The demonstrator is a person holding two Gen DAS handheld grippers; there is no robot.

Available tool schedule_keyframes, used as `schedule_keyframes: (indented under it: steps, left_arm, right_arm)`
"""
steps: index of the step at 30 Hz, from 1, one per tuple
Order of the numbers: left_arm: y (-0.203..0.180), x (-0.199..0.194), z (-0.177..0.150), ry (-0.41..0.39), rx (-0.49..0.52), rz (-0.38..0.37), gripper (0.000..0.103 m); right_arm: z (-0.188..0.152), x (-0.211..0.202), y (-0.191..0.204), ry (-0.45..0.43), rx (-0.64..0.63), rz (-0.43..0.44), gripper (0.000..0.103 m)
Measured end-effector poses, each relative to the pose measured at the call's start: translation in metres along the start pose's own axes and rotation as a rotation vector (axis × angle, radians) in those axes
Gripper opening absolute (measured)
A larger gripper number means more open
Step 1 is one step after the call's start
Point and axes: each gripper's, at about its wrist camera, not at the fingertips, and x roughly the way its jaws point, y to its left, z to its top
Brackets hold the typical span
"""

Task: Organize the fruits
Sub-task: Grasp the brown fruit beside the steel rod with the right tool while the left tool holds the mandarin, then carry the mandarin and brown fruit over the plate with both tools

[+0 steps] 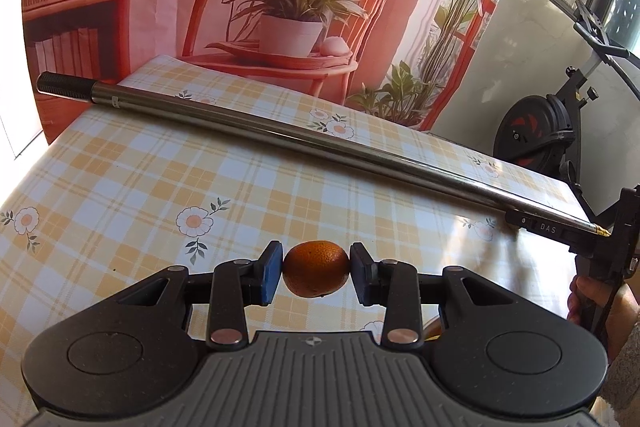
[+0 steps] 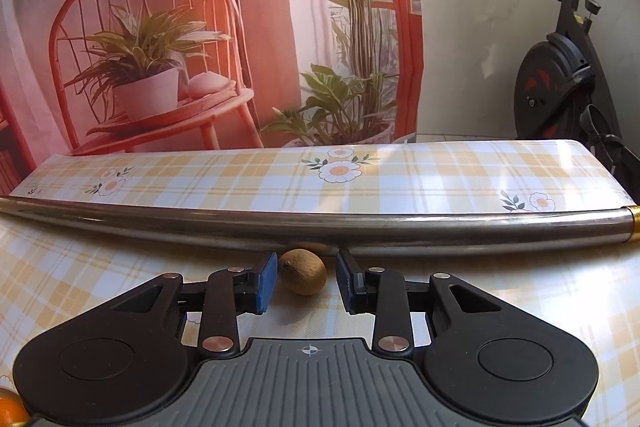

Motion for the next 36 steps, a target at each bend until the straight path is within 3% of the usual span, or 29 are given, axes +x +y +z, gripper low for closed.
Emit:
schedule_keyframes:
  steps: [4,6,13,27,36]
  left_arm:
    - [-0.004,0.0,-0.002,0.0,0.023,-0.016,0.039]
    - [-0.005,0.0,-0.002,-0.001,0.032,-0.025,0.039]
    - [-0.014,-0.003,-0.002,-0.004,0.073,-0.082,0.039]
    - [-0.033,-0.013,-0.001,0.01,0.209,-0.246,0.039]
    - [-0.049,-0.02,-0.019,0.048,0.34,-0.319,0.039]
  right_arm:
    - [-0.001,0.008,0.003,0.031,-0.017,-0.006,0.029]
    - [-0.002,0.007,0.003,0.035,-0.008,0.003,0.024]
    - [-0.005,-0.011,-0.002,0.03,0.028,0.04,0.023]
    - [-0.025,-0.12,0.0,-0.053,0.149,0.158,0.023]
    - [-0.055,-0.182,0.022,-0.041,0.147,0.196,0.023]
